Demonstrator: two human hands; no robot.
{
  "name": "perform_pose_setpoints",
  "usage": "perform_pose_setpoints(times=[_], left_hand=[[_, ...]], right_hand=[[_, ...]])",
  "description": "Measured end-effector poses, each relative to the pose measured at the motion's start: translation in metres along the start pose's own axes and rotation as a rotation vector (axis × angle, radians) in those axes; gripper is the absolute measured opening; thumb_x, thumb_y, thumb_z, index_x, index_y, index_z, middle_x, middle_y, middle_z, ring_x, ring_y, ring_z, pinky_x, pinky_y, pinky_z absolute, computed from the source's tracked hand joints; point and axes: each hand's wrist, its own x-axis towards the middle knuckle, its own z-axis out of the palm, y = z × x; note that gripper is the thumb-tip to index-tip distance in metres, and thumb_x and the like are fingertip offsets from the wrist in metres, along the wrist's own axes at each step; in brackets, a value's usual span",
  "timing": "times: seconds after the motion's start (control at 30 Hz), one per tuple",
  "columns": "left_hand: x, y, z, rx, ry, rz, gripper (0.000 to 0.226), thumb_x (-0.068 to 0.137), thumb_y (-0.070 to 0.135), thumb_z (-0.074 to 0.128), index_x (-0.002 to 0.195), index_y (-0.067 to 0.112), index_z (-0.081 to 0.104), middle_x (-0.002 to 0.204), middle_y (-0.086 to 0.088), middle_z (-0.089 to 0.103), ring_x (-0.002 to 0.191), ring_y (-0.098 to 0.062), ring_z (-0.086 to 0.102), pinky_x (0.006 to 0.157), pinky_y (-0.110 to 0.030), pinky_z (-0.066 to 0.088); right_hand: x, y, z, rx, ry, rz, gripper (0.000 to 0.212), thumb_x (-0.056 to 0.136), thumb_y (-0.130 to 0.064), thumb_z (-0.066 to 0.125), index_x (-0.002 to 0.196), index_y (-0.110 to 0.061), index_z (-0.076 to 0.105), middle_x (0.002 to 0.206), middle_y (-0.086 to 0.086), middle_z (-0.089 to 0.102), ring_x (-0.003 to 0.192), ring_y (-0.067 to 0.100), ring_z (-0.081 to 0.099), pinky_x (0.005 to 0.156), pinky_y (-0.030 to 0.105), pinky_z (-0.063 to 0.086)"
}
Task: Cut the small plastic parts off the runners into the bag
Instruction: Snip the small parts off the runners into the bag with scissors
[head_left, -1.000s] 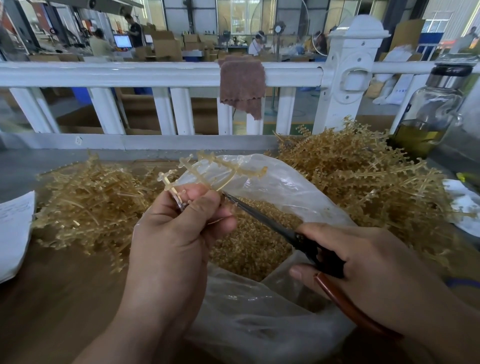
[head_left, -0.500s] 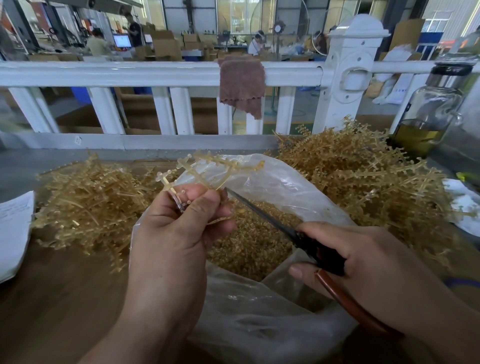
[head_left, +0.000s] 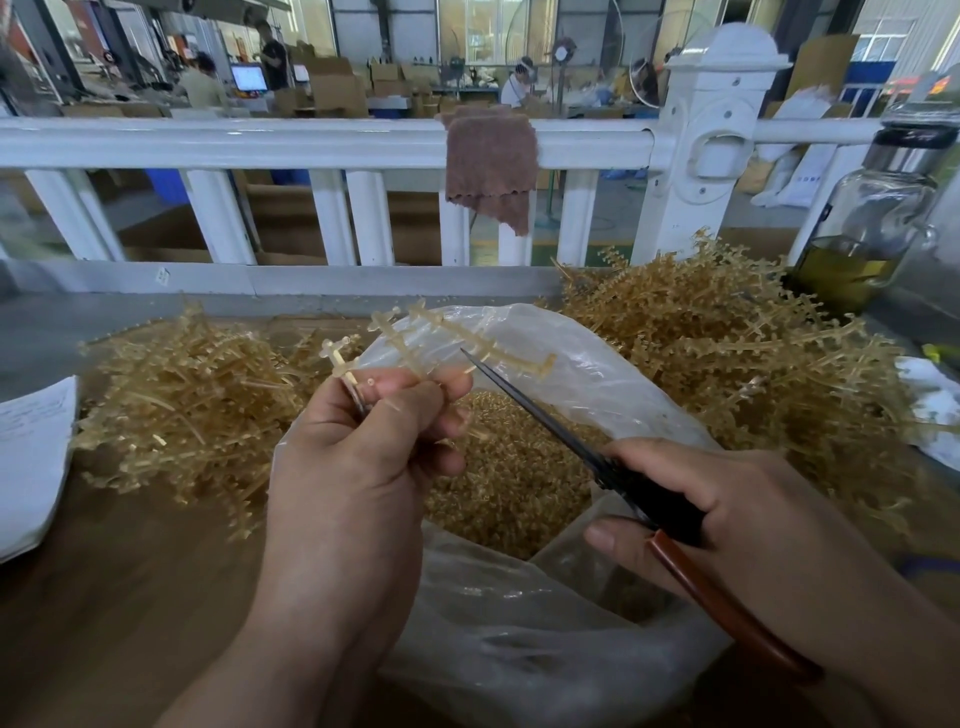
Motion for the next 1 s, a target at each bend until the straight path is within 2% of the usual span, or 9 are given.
perform_pose_setpoints(times=[0.1,0.2,0.4,0.57,0.67,0.83,0.9,1.0], left_hand=[[0.0002,-0.0025,-0.0012,-0.024,-0.029,-0.01,0.02,0.089,0.007,0.066,0.075,0.021,0.061,0.08,-0.01,0.067,0.072,-0.013,0.065,0.057,-0.023,0.052],[-0.001,-0.004,-0.0003,-0.053,-0.074,-0.033,0.008,0.08,0.017,0.067,0.077,0.022,0.061,0.079,-0.005,0.065,0.072,-0.012,0.065,0.061,-0.023,0.055],[-0.001,-0.0027,0.001,-0.065,-0.087,-0.049,0.01,0.079,0.018,0.065,0.074,0.026,0.062,0.074,-0.002,0.063,0.07,-0.012,0.063,0.063,-0.023,0.055],[-0.0023,-0.0019,0.0033,-0.054,-0.086,-0.034,0.009,0.08,0.019,0.065,0.075,0.027,0.064,0.071,-0.002,0.062,0.068,-0.014,0.064,0.063,-0.023,0.056],[-0.0018,-0.0042,0.0034,-0.032,-0.063,-0.032,0.005,0.08,0.02,0.064,0.081,0.021,0.059,0.073,-0.002,0.063,0.072,-0.014,0.067,0.068,-0.025,0.058],[-0.0015,-0.0046,0.0025,-0.009,-0.025,-0.071,0.01,0.072,0.023,0.069,0.076,0.022,0.06,0.089,-0.006,0.071,0.096,-0.021,0.074,0.087,-0.037,0.055],[-0.001,-0.0042,0.002,0.002,-0.007,-0.074,0.008,0.072,0.025,0.071,0.074,0.024,0.063,0.094,-0.007,0.074,0.099,-0.021,0.074,0.088,-0.034,0.052],[0.0006,-0.0054,0.0014,-0.016,0.007,-0.073,0.009,0.073,0.021,0.073,0.074,0.024,0.065,0.09,-0.003,0.069,0.094,-0.02,0.074,0.081,-0.026,0.056]], right_hand=[[-0.0003,-0.0005,-0.0006,0.017,-0.003,0.007,0.025,0.081,-0.067,0.056,0.094,-0.046,0.057,0.07,-0.023,0.057,0.06,-0.002,0.056,0.049,0.011,0.036],[0.0,-0.0006,-0.0001,0.039,0.006,0.016,0.024,0.08,-0.069,0.056,0.093,-0.048,0.056,0.07,-0.023,0.058,0.061,-0.001,0.056,0.05,0.011,0.036],[0.0002,-0.0007,0.001,0.027,0.01,0.028,0.032,0.081,-0.07,0.055,0.095,-0.042,0.059,0.073,-0.023,0.059,0.06,-0.001,0.056,0.049,0.011,0.037],[0.001,0.0011,0.0012,-0.002,0.001,0.031,0.042,0.081,-0.073,0.052,0.101,-0.038,0.062,0.074,-0.015,0.061,0.062,0.004,0.058,0.049,0.015,0.037],[0.0013,0.0017,0.0011,-0.001,-0.006,0.033,0.04,0.081,-0.073,0.053,0.1,-0.038,0.062,0.073,-0.015,0.061,0.061,0.004,0.058,0.048,0.015,0.037],[0.0017,0.002,0.0011,-0.028,-0.017,0.048,0.031,0.08,-0.068,0.057,0.096,-0.042,0.058,0.075,-0.019,0.061,0.064,0.002,0.058,0.052,0.015,0.04],[0.0013,0.0015,0.0007,-0.039,-0.015,0.056,0.024,0.08,-0.066,0.06,0.091,-0.044,0.055,0.073,-0.022,0.059,0.063,-0.001,0.057,0.053,0.014,0.039],[0.0008,-0.0005,-0.0008,-0.059,-0.013,0.049,0.024,0.08,-0.066,0.058,0.086,-0.044,0.052,0.069,-0.019,0.058,0.061,0.002,0.057,0.05,0.016,0.038]])
